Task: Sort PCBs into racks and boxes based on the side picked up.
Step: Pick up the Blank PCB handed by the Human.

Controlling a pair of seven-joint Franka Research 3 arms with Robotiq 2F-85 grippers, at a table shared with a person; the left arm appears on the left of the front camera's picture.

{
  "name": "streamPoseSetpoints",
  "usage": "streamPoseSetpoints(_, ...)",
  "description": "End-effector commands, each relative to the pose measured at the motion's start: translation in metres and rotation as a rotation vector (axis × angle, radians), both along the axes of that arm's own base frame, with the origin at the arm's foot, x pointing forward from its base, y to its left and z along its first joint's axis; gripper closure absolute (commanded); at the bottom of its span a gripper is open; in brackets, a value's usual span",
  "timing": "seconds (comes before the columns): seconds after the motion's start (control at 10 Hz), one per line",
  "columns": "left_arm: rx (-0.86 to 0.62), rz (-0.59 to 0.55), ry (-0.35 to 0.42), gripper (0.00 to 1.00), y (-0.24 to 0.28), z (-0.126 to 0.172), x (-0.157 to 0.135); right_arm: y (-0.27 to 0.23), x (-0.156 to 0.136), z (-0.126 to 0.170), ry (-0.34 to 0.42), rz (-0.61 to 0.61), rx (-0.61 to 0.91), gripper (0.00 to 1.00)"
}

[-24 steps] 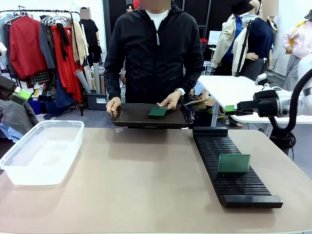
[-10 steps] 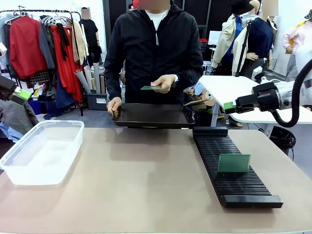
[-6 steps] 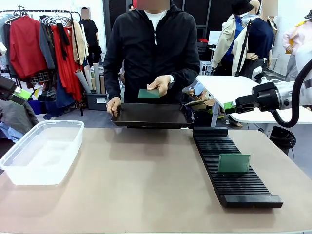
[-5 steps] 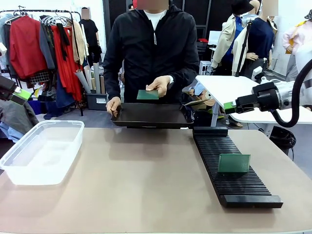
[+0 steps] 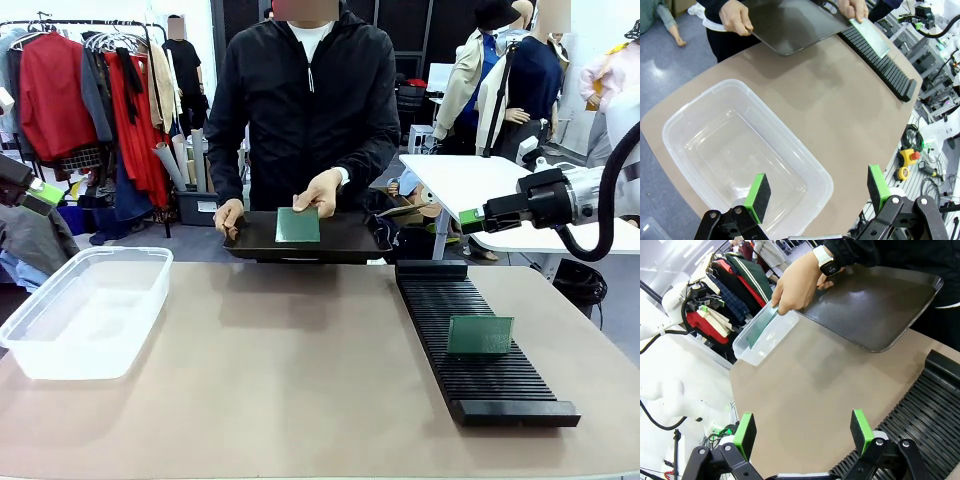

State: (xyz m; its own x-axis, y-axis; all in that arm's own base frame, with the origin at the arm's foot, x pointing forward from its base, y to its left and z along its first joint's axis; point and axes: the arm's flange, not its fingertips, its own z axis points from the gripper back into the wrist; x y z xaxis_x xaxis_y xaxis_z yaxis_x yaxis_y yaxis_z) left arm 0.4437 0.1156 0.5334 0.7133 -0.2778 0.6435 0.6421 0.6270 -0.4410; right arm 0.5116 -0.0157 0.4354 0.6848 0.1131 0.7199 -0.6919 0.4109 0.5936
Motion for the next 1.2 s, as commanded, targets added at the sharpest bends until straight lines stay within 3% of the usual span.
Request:
streamPoseSetpoints(0.0,-0.009,-0.001,0.001,0.00,-0.001,0.000,-0.002,0.001,0.001,0.000,-0.023,-0.004,0.007,0.00)
streamPoseSetpoints(0.1,0.000,0.000,0.000,0.00,0.000,0.000,0.000,0.001,0.001,0.000,-0.023,-0.004,0.007,0.00)
streamPoseSetpoints(0.3,-0.097,0.023,0.094,0.00,-0.009,-0.011,0.003,0.001,0.001,0.000,-0.023,-0.004,0.007,0.00)
streamPoseSetpoints(0.7,-0.251,0.000,0.199,0.00,-0.030,-0.033,-0.012,0.001,0.001,0.000,-0.023,-0.004,0.007,0.00)
streamPoseSetpoints(1.1,-0.368,0.011,0.223,0.00,-0.061,-0.064,-0.017,0.001,0.001,0.000,-0.023,-0.004,0.007,0.00)
